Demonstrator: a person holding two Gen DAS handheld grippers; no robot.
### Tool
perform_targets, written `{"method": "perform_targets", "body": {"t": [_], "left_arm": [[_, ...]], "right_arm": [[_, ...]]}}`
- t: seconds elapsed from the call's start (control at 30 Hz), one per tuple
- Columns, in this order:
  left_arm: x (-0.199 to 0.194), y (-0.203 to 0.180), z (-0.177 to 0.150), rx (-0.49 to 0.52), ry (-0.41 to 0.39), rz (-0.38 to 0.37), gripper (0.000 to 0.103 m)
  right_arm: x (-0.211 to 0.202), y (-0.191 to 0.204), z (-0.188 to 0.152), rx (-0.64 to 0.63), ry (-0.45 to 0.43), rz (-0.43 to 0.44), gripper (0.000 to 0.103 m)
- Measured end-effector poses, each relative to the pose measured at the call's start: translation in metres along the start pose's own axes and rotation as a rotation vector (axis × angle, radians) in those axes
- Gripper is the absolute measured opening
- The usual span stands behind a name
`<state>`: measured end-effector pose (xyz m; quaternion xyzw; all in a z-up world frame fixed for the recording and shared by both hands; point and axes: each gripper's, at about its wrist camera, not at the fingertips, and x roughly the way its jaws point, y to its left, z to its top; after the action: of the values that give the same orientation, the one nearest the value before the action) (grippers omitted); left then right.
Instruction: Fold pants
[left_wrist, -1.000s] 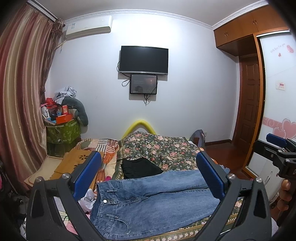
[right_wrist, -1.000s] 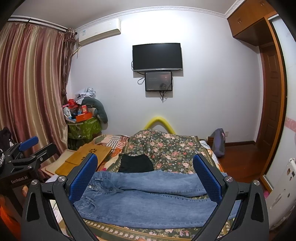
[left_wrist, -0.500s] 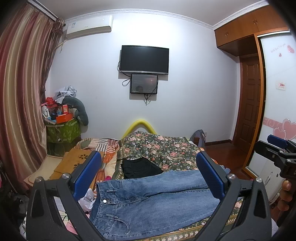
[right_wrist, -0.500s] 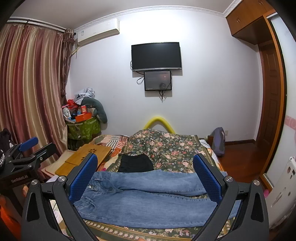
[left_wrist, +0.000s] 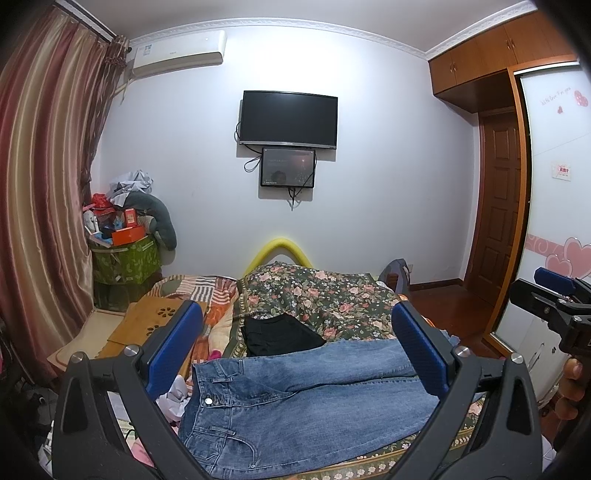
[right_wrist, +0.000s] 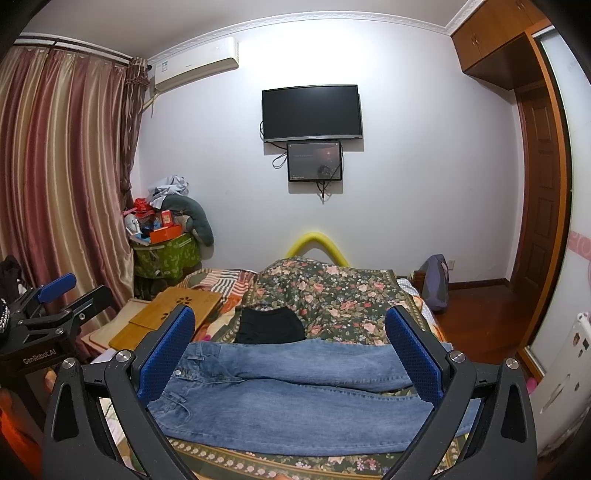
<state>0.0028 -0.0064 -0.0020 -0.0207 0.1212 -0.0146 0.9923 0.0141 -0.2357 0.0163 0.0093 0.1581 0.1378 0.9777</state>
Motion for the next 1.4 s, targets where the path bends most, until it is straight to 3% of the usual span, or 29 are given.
{"method": "perform_targets", "body": {"t": [0.6,0.9,1.1,1.4], "left_arm": [[0.006,0.003,-0.002,-0.010,0.008,0.000,0.103],[0.030,0.009,-0.007,-0.008,0.028,0.017,0.103],[0.081,0.028,-0.016,-0.020,0.096,0.069,0.103],[0.196,0.079,-0.053,-0.038,0.248,0.166,0.103]], "right_arm": [[0.004,0.001,0.000,0.004,0.009,0.004,0.102],[0.024,-0.006,-0.007,0.019,0.045,0.005,0.102],[0.066,-0.021,-0.021,0.016,0.120,-0.022,0.102],[0.156,-0.062,-0.052,0.024,0.281,-0.088,0.102]]}}
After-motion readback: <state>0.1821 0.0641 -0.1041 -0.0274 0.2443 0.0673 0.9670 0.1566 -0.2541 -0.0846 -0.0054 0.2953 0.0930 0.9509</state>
